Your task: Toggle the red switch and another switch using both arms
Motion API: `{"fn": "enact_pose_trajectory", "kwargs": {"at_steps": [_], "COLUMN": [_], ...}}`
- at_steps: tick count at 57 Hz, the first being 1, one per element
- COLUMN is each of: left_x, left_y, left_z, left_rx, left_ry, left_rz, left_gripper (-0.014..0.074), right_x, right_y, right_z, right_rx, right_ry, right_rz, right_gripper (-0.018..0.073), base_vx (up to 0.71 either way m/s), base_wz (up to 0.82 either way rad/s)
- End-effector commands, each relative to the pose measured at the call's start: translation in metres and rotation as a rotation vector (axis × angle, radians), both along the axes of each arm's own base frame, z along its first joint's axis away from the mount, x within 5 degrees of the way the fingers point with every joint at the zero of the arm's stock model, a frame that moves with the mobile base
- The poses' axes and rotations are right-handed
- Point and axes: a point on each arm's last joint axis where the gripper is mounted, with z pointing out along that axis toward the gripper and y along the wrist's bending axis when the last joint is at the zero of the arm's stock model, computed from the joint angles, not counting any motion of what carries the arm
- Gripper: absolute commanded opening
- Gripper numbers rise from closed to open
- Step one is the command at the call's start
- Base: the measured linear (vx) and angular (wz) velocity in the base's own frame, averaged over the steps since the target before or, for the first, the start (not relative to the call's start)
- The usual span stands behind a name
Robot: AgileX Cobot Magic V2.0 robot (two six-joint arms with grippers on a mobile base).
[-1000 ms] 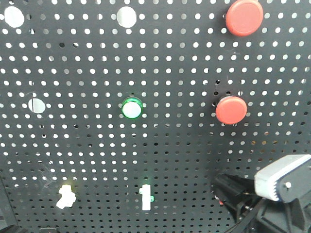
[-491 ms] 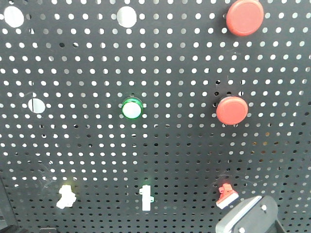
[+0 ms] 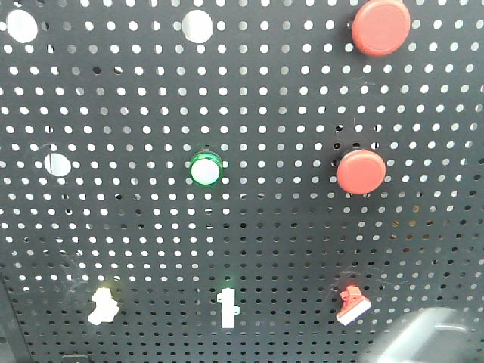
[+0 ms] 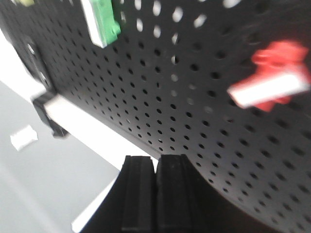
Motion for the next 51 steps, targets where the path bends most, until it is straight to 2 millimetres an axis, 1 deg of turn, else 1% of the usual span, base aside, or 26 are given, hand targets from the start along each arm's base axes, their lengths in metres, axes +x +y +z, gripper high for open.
{"fn": "enact_pose_trajectory", "kwargs": {"at_steps": [1, 2, 8, 18, 25, 51], "left_x": [-0.002, -0.003, -0.007, -0.007, -0.009, -0.011], "left_y": [-0.005, -0.005, -0.008, -0.008, -0.010, -0.011], "left_z": [0.006, 0.005, 0.002, 0.001, -0.001, -0.002], "left_rx": [0.043, 0.052, 0.091, 0.106, 0.107, 0.112], "left_ry": [-0.018, -0.014, 0.010, 0.008, 0.030, 0.050], "left_rz": [-0.068, -0.081, -0.141, -0.150, -0.174, -0.198], "left_gripper": [0.0003, 0.0003, 0.0003, 0.0003, 0.0003, 0.0003], "right_x": [-0.013, -0.016, -0.033, -0.050, -0.054, -0.054], "right_y": [-0.012, -0.015, -0.028, -0.041, -0.044, -0.044], "right_z": [0.010, 0.006, -0.005, -0.014, -0.016, -0.017], "right_rx": [0.109, 0.111, 0.160, 0.215, 0.223, 0.217], "right_ry": [-0.132, -0.135, -0.198, -0.274, -0.280, -0.274], "right_rz": [-0.014, -0.015, -0.017, -0.019, -0.018, -0.017], "right_gripper": [-0.0006, -0.0006, -0.0006, -0.0006, -0.0006, -0.0006], "base_vx": [0.00, 0.00, 0.00, 0.00, 0.00, 0.00], "base_wz": [0.00, 0.00, 0.00, 0.00, 0.00, 0.00]}}
